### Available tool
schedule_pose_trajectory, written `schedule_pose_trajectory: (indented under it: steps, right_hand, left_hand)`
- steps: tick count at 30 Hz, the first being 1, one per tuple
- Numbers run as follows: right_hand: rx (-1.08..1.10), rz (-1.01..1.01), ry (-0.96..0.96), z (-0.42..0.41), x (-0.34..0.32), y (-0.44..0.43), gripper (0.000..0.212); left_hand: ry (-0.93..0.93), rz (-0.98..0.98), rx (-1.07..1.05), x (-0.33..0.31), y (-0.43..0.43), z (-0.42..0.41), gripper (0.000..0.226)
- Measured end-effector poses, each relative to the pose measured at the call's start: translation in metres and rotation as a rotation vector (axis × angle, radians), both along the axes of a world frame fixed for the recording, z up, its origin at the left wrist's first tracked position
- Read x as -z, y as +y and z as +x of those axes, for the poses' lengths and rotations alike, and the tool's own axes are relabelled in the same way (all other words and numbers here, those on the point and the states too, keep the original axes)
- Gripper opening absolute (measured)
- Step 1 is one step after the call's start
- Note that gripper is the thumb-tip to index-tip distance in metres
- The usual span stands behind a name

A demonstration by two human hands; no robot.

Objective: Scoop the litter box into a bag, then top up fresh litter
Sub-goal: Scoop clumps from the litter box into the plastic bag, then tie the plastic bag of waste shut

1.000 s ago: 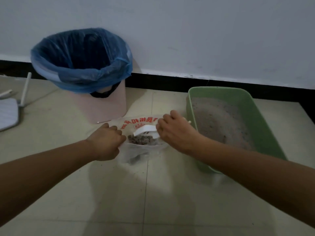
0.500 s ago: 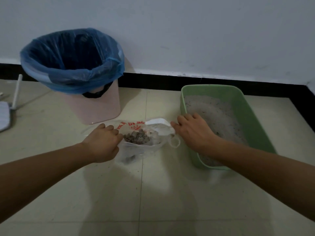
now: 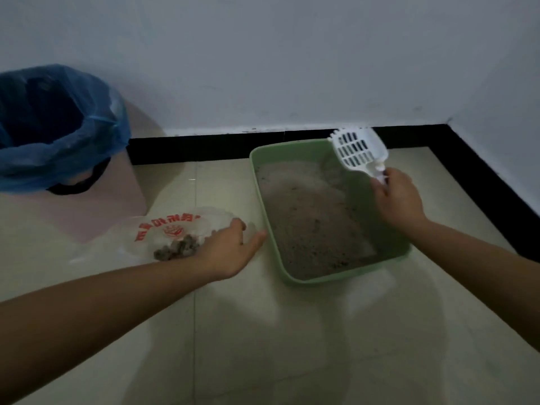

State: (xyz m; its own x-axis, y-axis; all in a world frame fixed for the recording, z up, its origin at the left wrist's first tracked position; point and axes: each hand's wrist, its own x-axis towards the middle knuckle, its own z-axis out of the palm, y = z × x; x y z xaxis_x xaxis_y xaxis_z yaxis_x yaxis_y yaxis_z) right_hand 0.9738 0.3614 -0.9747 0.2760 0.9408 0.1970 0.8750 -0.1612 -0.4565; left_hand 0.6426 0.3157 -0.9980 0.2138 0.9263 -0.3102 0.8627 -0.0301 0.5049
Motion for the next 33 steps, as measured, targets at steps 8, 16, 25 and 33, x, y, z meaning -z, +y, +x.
schedule_pose_trajectory:
  steps: [8, 16, 25, 33]
  right_hand:
    - [0.372, -0.392, 0.138, 0.122, 0.059, -0.022, 0.037]
    - [0.382, -0.512, 0.526, 0.129, 0.090, -0.001, 0.044]
    - [-0.010, -0.184, 0.118, 0.027, 0.018, 0.028, 0.043]
    - [-0.541, -0.373, -0.002, -0.168, -0.019, 0.037, 0.053]
  left_hand:
    - [0.086, -0.166, -0.109, 0.027, 0.011, 0.090, 0.055]
    - [0.142, -0.211, -0.213, 0.048, 0.017, 0.104, 0.043]
    - [0.087, -0.030, 0.003, 0.010, 0.061, 0.055, 0.038]
    - [0.384, 0.318, -0.213, -0.005, 0.041, -0.130, 0.045]
